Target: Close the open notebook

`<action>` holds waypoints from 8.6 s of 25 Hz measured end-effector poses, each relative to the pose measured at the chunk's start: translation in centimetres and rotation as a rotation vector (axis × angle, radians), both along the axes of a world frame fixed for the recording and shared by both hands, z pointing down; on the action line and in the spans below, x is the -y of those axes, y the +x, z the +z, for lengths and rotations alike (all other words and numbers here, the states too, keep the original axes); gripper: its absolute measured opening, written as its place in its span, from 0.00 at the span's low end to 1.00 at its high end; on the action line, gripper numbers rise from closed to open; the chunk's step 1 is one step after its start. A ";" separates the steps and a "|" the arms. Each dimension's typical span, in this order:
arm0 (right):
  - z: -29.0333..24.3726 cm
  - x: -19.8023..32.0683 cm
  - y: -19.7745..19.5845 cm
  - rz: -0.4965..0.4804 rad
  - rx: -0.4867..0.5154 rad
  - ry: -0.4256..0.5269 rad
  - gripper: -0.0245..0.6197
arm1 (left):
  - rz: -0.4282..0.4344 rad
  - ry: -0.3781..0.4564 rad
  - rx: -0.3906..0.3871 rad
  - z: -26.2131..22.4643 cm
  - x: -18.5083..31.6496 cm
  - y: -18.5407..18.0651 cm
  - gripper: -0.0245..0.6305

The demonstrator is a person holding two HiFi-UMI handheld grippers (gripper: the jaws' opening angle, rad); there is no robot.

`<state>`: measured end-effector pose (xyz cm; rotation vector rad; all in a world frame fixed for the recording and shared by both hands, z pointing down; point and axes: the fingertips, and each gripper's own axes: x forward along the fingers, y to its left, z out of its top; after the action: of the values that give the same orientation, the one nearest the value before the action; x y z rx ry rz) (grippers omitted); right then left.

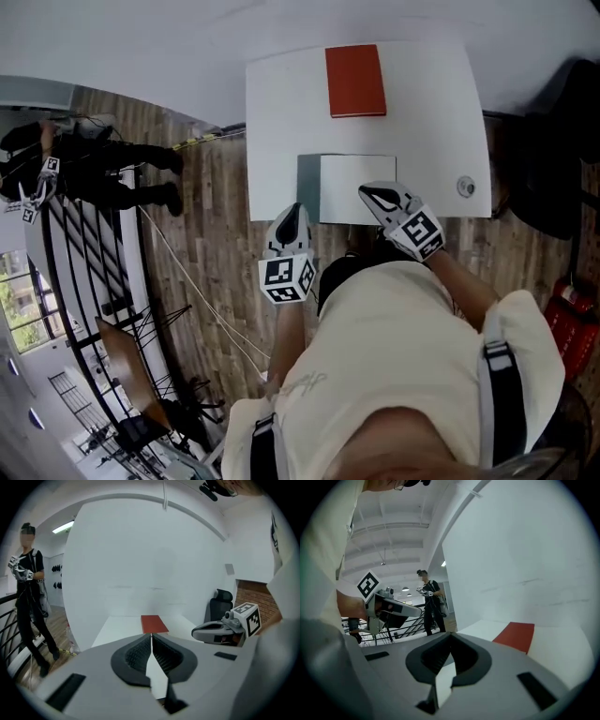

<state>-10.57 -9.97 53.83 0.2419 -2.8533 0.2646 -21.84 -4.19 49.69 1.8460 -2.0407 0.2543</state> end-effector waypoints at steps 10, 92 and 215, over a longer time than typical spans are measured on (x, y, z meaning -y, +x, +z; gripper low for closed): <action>-0.5 -0.1 0.2 0.179 -0.031 0.017 0.05 | 0.097 0.026 -0.038 0.7 0.9 -2.5 0.07; 2.5 -2.7 -1.7 0.364 -0.184 0.014 0.05 | 0.227 -0.264 -0.599 19.9 -6.2 -4.0 0.07; -15.5 -1.1 8.0 0.301 0.121 0.263 0.05 | 0.194 0.323 0.045 -13.4 -0.3 1.8 0.07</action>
<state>-2.57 -8.83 38.30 0.7334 -2.9596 -0.0436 -20.01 -3.90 36.33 2.2554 -2.0284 0.0157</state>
